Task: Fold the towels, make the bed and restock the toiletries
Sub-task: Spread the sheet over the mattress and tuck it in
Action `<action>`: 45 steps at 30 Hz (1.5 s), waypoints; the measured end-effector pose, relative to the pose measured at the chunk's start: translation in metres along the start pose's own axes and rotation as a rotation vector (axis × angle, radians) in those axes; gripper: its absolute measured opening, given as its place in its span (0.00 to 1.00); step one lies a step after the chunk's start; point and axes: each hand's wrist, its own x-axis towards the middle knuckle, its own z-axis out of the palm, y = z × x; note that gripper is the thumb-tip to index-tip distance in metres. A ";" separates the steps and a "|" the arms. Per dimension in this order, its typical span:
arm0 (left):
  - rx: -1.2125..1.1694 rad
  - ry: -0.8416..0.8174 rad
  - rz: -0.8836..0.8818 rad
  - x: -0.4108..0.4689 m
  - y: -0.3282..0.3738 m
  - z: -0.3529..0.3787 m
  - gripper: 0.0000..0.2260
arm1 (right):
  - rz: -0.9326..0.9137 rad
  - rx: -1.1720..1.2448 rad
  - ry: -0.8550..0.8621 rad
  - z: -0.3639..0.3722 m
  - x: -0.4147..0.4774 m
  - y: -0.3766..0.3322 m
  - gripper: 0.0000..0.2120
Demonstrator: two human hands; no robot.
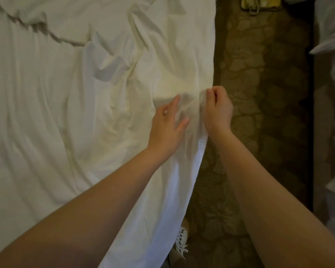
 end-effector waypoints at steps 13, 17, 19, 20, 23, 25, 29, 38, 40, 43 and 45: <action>-0.075 -0.113 -0.265 0.086 0.070 -0.019 0.09 | -0.111 -0.023 -0.163 -0.001 -0.009 -0.018 0.04; -0.118 -0.133 -0.168 0.089 0.065 -0.019 0.14 | -0.020 -0.118 -0.176 0.004 -0.010 -0.009 0.06; -0.199 -0.156 -0.199 0.090 0.056 -0.019 0.13 | 0.019 -0.160 -0.233 0.006 -0.009 -0.005 0.13; -0.241 -0.172 -0.227 0.090 0.052 -0.019 0.12 | 0.023 -0.166 -0.242 0.006 -0.008 -0.004 0.15; -0.394 -0.234 -0.283 0.093 0.051 -0.021 0.11 | -0.056 -0.115 -0.130 0.005 -0.009 -0.001 0.13; -0.456 -0.270 -0.271 0.096 0.058 -0.024 0.11 | -0.141 -0.062 0.007 0.004 -0.012 -0.001 0.12; -0.283 -0.244 -0.176 0.101 0.066 -0.030 0.08 | -0.262 -0.061 0.185 0.007 -0.016 -0.008 0.10; 0.693 -0.321 0.565 0.078 0.082 -0.073 0.12 | -0.152 0.016 0.038 -0.004 -0.024 -0.043 0.08; 0.807 -0.353 0.608 0.087 0.080 -0.084 0.12 | -0.150 0.021 0.049 0.000 -0.025 -0.048 0.10; 0.694 -0.340 0.641 0.096 0.075 -0.090 0.11 | -0.099 0.025 -0.018 0.007 -0.022 -0.052 0.07; 0.491 -0.311 0.586 0.099 0.073 -0.092 0.10 | -0.116 -0.031 -0.121 0.013 -0.020 -0.054 0.11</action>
